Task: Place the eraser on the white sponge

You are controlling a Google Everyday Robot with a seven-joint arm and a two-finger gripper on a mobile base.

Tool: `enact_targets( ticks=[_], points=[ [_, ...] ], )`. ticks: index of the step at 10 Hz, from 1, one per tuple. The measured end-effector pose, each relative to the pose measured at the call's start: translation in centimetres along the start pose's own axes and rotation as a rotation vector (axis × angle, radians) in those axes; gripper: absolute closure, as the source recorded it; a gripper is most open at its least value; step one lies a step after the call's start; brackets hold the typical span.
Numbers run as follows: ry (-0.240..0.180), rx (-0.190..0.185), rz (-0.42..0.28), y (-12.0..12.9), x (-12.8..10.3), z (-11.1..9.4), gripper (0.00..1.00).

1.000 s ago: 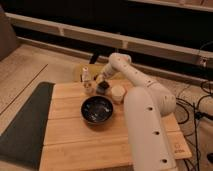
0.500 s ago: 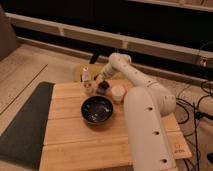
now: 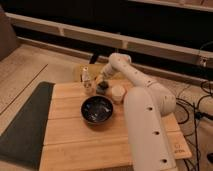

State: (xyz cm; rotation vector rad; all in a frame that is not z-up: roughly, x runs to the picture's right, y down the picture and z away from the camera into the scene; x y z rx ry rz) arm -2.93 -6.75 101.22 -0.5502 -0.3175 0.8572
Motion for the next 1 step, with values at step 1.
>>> enact_targets(
  ticks=[1],
  points=[
    [0.0,0.0,0.0,0.0,-0.01,-0.01,0.2]
  ],
)
